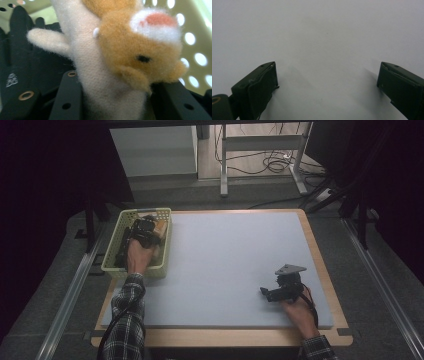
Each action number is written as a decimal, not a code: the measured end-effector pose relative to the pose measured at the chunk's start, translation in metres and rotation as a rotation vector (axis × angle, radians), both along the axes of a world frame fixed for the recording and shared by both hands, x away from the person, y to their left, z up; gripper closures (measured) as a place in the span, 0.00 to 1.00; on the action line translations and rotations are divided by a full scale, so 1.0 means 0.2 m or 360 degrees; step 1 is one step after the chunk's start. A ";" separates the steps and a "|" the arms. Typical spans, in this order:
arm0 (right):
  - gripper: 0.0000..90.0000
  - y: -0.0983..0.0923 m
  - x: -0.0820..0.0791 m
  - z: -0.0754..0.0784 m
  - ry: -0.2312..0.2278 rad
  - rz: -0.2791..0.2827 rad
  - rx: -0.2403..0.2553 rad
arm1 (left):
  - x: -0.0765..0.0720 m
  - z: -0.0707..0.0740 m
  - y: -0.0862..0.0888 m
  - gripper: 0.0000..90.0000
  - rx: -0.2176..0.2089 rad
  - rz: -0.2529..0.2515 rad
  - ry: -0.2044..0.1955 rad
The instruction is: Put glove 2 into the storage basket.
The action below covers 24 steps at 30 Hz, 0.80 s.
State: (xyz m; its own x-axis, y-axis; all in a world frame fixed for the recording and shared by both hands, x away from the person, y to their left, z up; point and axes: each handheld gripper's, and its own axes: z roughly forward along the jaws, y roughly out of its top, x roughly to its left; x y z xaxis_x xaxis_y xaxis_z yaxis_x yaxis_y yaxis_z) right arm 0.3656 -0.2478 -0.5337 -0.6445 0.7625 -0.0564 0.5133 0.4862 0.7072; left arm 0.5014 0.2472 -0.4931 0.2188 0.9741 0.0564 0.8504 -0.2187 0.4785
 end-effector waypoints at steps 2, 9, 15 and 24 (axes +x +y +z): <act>0.03 0.00 0.00 0.00 0.0000 0.0000 0.0001 | 0.01 -0.01 0.00 0.62 -0.0042 0.0005 0.0025; 0.03 0.00 0.00 0.00 0.0000 0.0000 0.0000 | 0.04 -0.05 0.02 0.36 -0.0087 0.0059 0.0117; 0.03 0.00 0.00 0.00 0.0000 0.0000 0.0000 | 0.02 -0.02 0.07 0.19 -0.0184 0.0082 0.0086; 0.03 0.00 0.00 0.00 0.0000 0.0000 0.0000 | -0.03 0.05 0.11 0.11 -0.0229 0.0050 -0.0025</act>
